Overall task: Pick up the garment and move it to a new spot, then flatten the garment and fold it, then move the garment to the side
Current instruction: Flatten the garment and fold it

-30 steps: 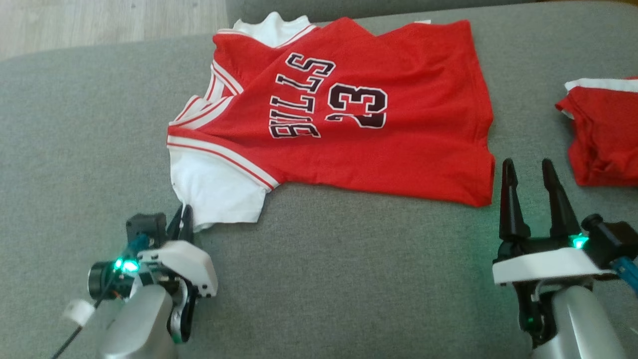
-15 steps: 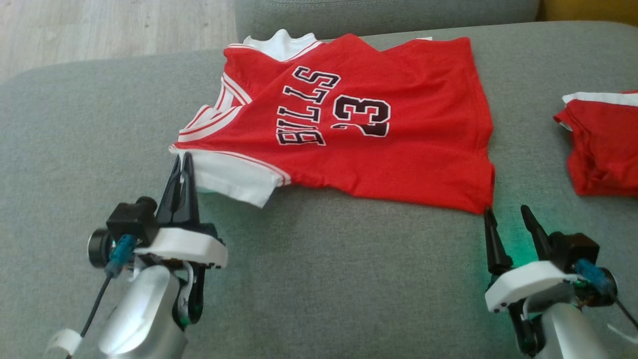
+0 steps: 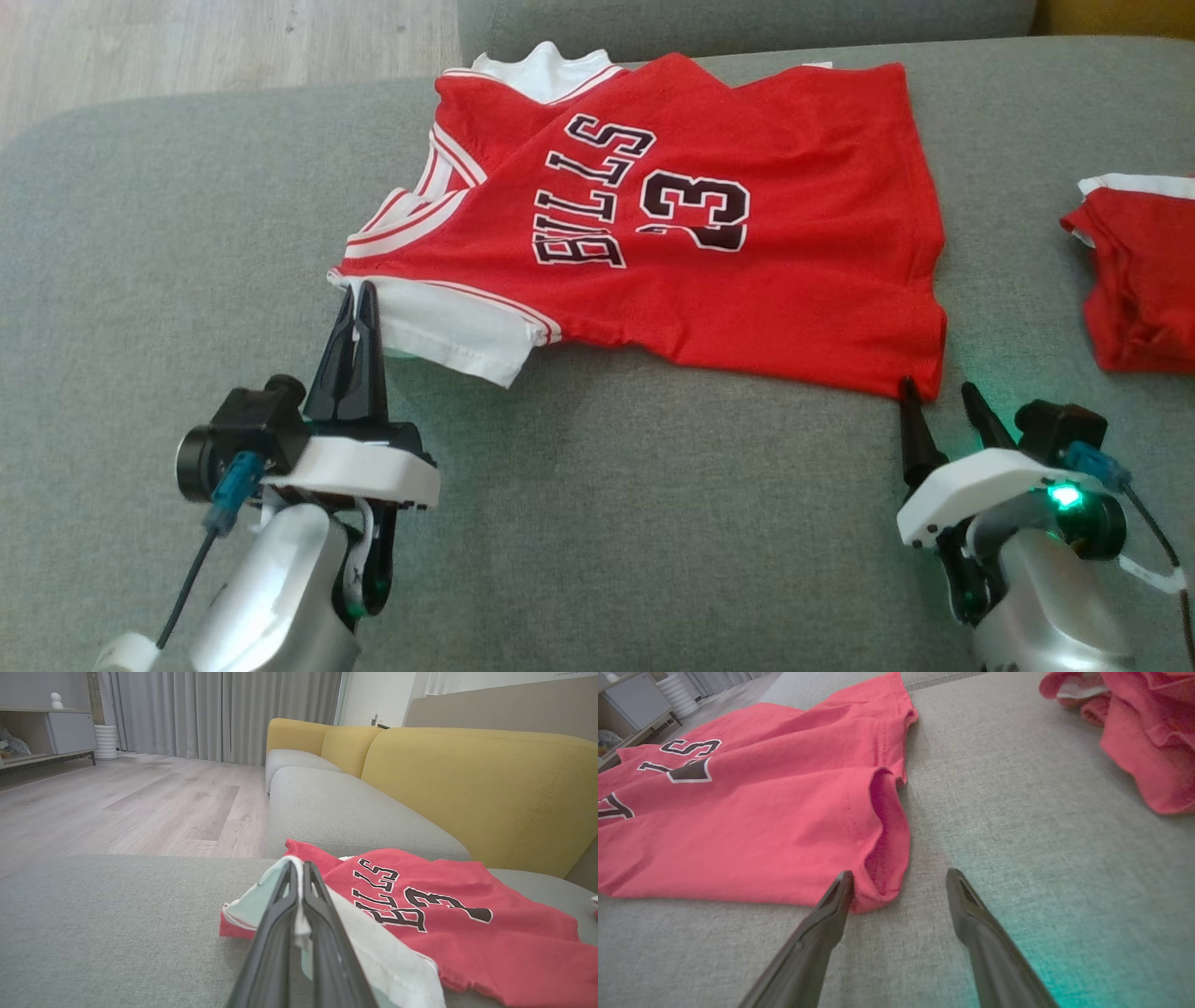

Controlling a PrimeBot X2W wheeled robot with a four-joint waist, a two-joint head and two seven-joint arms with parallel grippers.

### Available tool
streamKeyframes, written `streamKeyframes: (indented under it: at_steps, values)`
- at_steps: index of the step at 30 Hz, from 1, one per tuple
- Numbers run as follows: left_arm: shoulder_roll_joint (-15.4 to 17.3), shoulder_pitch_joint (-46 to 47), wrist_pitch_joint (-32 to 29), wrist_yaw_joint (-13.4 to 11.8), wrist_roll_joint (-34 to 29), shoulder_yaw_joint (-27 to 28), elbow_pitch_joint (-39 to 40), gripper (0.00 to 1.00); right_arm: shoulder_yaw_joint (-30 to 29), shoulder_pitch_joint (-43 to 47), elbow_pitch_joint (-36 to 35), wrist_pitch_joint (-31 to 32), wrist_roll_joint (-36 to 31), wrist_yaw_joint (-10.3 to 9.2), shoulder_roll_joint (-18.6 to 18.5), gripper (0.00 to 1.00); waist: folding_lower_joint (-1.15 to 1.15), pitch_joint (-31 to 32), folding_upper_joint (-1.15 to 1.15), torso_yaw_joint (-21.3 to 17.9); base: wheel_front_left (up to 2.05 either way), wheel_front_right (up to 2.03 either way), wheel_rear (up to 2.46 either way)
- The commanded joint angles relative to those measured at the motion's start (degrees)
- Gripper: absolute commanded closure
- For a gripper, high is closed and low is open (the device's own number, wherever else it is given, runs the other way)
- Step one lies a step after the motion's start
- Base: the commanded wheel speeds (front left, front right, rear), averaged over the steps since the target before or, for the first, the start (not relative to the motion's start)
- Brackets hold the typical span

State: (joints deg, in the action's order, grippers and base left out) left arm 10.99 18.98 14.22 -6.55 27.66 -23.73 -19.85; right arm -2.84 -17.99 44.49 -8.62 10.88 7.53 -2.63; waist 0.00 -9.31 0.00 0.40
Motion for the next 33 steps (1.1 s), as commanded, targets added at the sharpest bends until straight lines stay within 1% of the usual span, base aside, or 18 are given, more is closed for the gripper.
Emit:
streamKeyframes:
  at_steps: [1,5,9,10,11,12,13,14,15,19,23,26,28,29,33]
  values:
    - [1.2,1.2,0.6,-0.3,-0.6,1.9,2.1,1.00,1.7,-1.9,0.1,-0.6,0.6,-0.04,-0.2,0.00,0.00,-0.1,0.00,0.1,0.00,0.00,0.00]
    - [1.4,1.3,0.6,-0.3,-0.5,1.9,2.2,1.00,2.8,-3.4,3.5,-1.4,2.1,-0.04,-0.2,0.00,0.00,-0.4,0.00,0.2,0.00,0.00,0.00]
    - [1.7,1.5,0.4,-0.5,-0.4,1.8,2.0,1.00,5.2,-4.8,6.8,-1.9,3.2,-0.04,-0.2,0.00,0.00,-0.5,0.00,0.4,0.00,0.00,0.00]
    - [1.8,1.6,0.4,-0.5,-0.4,1.8,1.9,1.00,5.5,-4.9,7.3,-2.0,3.6,-0.04,-0.2,0.13,0.00,-0.5,0.00,0.4,0.00,0.00,0.00]
    - [1.8,1.6,0.4,-0.6,-0.4,1.8,1.8,1.00,5.9,-5.1,7.8,-2.1,3.9,-0.04,-0.2,0.42,0.00,-0.5,0.00,0.3,0.00,0.00,0.00]
    - [1.9,1.6,0.3,-0.7,-0.4,1.8,1.7,1.00,6.3,-5.2,8.2,-2.1,4.2,-0.04,-0.2,0.51,0.00,-0.4,0.00,0.3,0.00,0.00,0.00]
    - [1.9,1.6,0.3,-0.8,-0.3,1.8,1.6,1.00,6.7,-5.3,8.6,-2.1,4.5,-0.04,-0.2,0.69,0.00,-0.3,0.00,0.3,0.00,0.00,0.00]
    - [2.0,1.6,0.3,-0.9,-0.3,1.8,1.5,1.00,7.0,-5.4,9.0,-2.2,4.7,-0.04,-0.2,0.90,0.00,-0.1,0.00,0.2,0.00,0.00,0.00]
    - [2.1,1.5,0.3,-1.0,-0.3,1.9,1.3,1.00,7.4,-5.4,9.2,-2.3,4.9,-0.04,-0.2,1.00,0.00,0.0,0.00,0.2,0.00,0.00,0.00]
    - [2.3,1.2,0.0,-1.3,0.0,1.9,0.6,1.00,8.9,-5.4,9.0,-3.1,7.2,-0.04,-0.2,1.00,0.00,1.0,0.00,-0.2,0.00,0.00,0.00]
    - [2.3,0.9,-0.1,-1.2,0.9,2.4,0.2,1.00,9.8,-5.9,6.9,-4.5,8.3,-0.04,-0.2,1.00,0.00,2.4,0.00,-0.7,0.00,0.00,0.00]
    - [2.3,1.2,-0.1,-0.7,2.4,3.4,0.7,1.00,10.3,-6.8,3.6,-5.0,10.0,-0.04,-0.2,1.00,0.00,3.5,0.00,-1.0,0.00,0.00,0.00]
    - [1.6,1.6,-0.5,0.0,4.8,4.7,1.5,1.00,10.6,-7.6,0.6,-5.2,10.6,-0.04,-0.2,1.00,0.00,4.3,0.00,-1.1,0.00,0.00,0.00]
    - [1.6,1.6,-0.5,0.0,4.8,4.7,1.5,1.00,10.6,-7.6,0.6,-5.2,10.6,-0.04,-0.2,1.00,0.00,4.3,0.00,-1.1,0.00,0.00,0.00]
    - [1.8,4.2,-1.5,0.6,7.1,6.5,4.2,1.00,10.2,-9.8,-6.6,-4.2,10.1,-0.04,-0.7,1.00,0.00,6.2,0.00,-1.4,0.00,0.00,0.00]
